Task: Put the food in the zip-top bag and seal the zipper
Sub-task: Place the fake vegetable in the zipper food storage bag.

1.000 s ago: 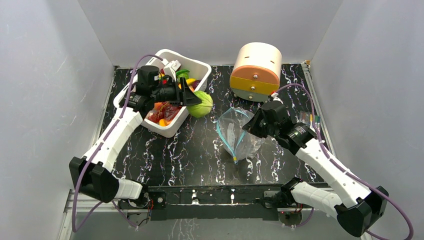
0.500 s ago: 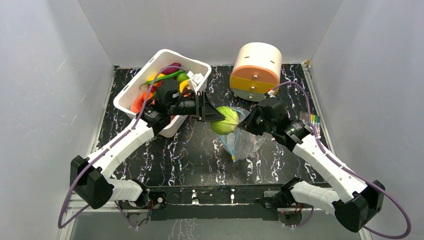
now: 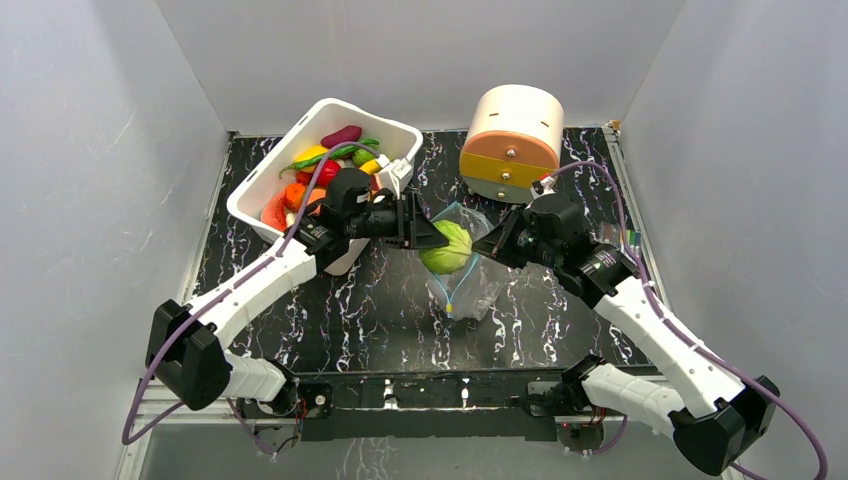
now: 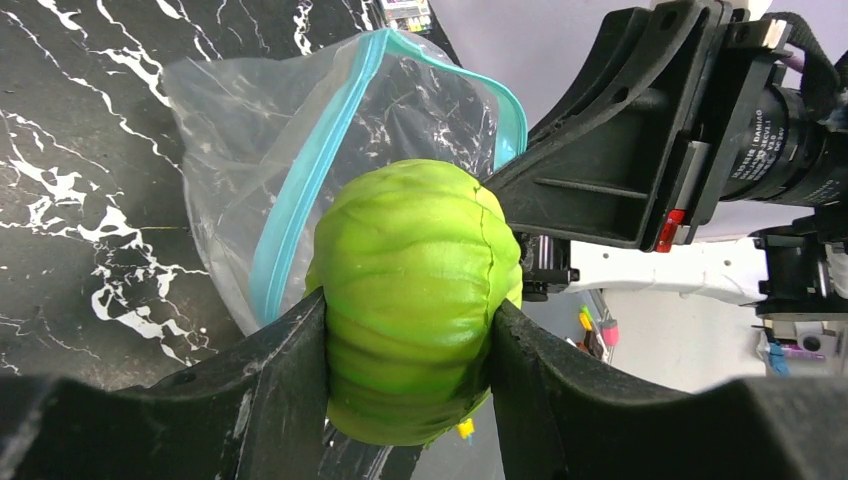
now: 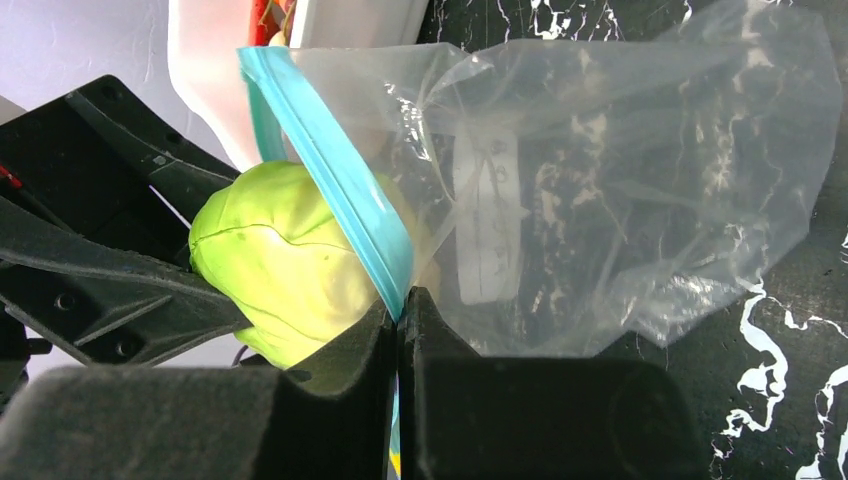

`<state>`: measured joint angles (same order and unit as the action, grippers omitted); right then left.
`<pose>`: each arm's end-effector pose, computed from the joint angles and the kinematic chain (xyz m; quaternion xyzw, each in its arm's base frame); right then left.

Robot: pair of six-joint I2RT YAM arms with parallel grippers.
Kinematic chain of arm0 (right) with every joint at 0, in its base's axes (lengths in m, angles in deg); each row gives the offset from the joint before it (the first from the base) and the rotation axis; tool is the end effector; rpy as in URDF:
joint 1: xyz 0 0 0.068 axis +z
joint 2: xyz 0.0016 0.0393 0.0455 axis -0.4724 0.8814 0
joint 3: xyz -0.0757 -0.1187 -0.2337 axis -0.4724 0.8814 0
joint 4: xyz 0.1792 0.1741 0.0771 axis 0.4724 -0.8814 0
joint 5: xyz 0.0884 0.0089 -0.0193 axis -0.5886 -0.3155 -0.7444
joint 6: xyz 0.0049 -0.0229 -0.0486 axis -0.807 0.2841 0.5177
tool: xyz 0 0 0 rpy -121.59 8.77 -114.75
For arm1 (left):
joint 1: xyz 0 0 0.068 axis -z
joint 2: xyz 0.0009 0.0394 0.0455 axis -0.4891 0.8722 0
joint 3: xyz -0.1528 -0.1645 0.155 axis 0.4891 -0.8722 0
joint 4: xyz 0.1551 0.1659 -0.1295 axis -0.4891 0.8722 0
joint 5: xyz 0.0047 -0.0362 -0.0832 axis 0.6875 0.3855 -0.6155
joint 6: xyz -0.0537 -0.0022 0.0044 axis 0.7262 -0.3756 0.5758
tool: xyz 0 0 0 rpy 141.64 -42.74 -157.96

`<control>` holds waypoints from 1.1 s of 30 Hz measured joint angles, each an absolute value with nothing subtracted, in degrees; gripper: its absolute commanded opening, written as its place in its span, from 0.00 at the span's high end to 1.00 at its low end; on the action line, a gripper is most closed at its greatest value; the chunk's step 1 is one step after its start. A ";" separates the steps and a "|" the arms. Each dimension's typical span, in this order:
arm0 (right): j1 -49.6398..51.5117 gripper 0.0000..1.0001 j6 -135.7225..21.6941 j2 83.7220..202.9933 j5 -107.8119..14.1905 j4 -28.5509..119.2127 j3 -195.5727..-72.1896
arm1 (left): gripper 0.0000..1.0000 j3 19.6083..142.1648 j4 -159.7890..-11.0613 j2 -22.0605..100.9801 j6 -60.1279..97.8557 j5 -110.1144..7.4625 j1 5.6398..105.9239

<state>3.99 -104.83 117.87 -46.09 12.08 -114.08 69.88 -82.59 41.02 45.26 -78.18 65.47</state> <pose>0.1726 0.1136 0.3318 0.1433 0.8684 0.3627 0.3061 0.2393 -0.2003 0.3324 0.1684 0.7668 -0.5367 0.3091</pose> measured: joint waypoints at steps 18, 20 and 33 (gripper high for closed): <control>4.43 1.00 -104.37 116.93 -54.46 15.95 -113.56 | 0.76 70.93 -75.73 45.85 41.33 -68.47 66.91; 4.43 1.00 -104.37 116.62 -54.81 16.39 -113.56 | 0.74 70.93 -74.59 46.31 41.41 -67.31 66.93; 4.43 1.00 -104.79 116.76 -54.02 16.45 -113.51 | 0.25 70.98 -74.20 46.14 45.26 -68.87 67.02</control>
